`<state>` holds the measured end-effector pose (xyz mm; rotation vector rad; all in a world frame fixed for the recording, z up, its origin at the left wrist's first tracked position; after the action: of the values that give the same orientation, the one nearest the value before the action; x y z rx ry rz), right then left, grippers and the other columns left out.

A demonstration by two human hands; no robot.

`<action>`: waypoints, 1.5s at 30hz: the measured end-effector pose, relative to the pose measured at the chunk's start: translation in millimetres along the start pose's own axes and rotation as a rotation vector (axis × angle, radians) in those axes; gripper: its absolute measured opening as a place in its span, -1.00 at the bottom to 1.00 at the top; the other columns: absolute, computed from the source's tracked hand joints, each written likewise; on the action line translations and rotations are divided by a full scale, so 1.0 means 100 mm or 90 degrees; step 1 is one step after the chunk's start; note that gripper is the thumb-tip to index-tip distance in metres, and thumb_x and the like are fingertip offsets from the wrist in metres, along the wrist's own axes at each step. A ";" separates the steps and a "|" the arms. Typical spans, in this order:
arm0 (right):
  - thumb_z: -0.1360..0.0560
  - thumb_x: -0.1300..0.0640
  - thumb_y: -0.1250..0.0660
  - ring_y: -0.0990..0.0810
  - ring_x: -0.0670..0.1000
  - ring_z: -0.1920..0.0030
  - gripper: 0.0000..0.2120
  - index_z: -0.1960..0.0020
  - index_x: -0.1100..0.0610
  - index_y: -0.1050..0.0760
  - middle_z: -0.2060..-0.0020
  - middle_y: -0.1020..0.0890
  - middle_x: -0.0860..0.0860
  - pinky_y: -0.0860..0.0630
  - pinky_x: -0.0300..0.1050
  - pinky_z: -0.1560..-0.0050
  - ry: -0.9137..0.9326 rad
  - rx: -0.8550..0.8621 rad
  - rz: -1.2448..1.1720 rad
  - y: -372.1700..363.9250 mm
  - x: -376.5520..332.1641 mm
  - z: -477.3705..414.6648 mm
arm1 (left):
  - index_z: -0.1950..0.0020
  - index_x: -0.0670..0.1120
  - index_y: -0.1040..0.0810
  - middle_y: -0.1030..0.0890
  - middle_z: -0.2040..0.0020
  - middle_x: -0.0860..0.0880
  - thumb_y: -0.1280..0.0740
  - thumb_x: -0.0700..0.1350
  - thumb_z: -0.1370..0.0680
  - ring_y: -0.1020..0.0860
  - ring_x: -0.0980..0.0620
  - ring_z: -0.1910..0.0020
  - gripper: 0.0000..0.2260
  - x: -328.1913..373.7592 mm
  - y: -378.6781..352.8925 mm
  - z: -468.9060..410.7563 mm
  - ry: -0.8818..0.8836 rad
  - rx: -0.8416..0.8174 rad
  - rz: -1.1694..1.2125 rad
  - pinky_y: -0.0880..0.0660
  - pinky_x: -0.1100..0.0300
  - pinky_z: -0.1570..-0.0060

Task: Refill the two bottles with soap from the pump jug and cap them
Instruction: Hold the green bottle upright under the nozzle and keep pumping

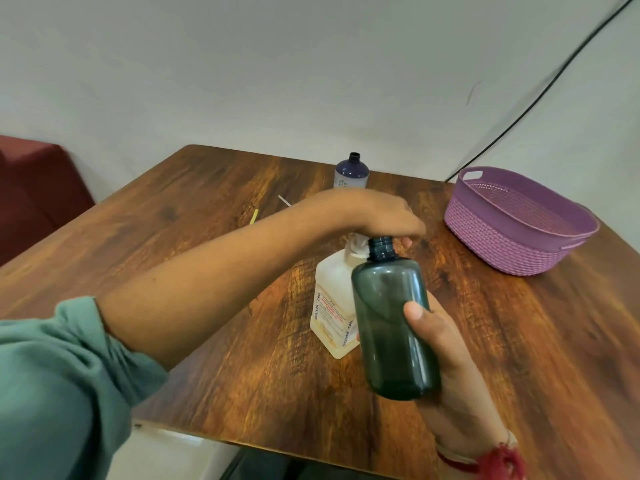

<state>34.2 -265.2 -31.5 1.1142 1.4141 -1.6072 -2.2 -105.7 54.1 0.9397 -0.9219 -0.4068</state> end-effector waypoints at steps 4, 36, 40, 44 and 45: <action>-0.03 -0.23 -0.58 -0.66 0.10 -0.01 -0.16 -0.22 0.10 -0.51 -0.08 -0.64 0.16 -0.58 -0.14 0.20 0.011 -0.011 0.000 -0.02 -0.04 0.01 | -0.15 -0.11 -0.54 -0.50 0.16 0.06 -0.04 0.07 -0.62 -0.46 0.07 0.12 -0.62 0.05 0.04 0.01 0.004 0.003 -0.047 -0.35 0.13 0.01; -0.03 -0.22 -0.58 -0.67 0.07 0.04 -0.15 -0.22 0.13 -0.50 -0.05 -0.65 0.16 -0.58 -0.14 0.24 -0.001 0.004 -0.011 0.01 0.00 -0.01 | -0.10 -0.18 -0.56 -0.58 0.15 -0.03 -0.08 -0.05 -0.60 -0.48 0.00 0.13 -0.67 0.03 -0.03 -0.02 0.014 -0.037 -0.033 -0.42 0.13 0.04; -0.02 -0.21 -0.59 -0.68 0.05 0.08 -0.17 -0.20 0.12 -0.52 -0.01 -0.67 0.14 -0.57 -0.16 0.28 0.010 -0.013 -0.023 -0.01 -0.08 -0.02 | -0.04 -0.13 -0.55 -0.52 0.18 0.00 -0.09 0.00 -0.60 -0.47 0.03 0.16 -0.69 0.07 0.09 -0.02 0.000 -0.026 -0.080 -0.42 0.15 0.07; -0.03 -0.24 -0.58 -0.66 0.09 0.04 -0.15 -0.22 0.12 -0.50 -0.07 -0.63 0.19 -0.58 -0.11 0.25 -0.006 0.000 0.004 -0.02 -0.03 -0.03 | 0.06 -0.13 -0.61 -0.63 0.10 -0.09 -0.09 -0.02 -0.58 -0.49 0.03 0.19 -0.67 -0.03 -0.03 -0.03 0.000 -0.049 0.019 -0.46 0.13 0.08; -0.04 -0.24 -0.57 -0.65 0.11 0.03 -0.15 -0.23 0.11 -0.49 -0.09 -0.62 0.20 -0.58 -0.10 0.23 -0.008 0.004 0.009 -0.02 -0.02 -0.03 | 0.06 -0.14 -0.62 -0.65 0.06 -0.13 -0.10 -0.04 -0.56 -0.50 0.01 0.18 -0.67 -0.04 -0.06 -0.03 0.003 -0.046 0.030 -0.48 0.09 0.04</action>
<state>33.9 -262.2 -29.4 1.1136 1.3900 -1.6074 -1.2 -104.9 46.3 0.8513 -0.9176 -0.3946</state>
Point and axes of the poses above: each hand's wrist, its own z-axis away from the middle knuckle, its own y-axis out of the back of the hand, x = y × z, the point moved 1 cm from there along -z, towards the middle knuckle
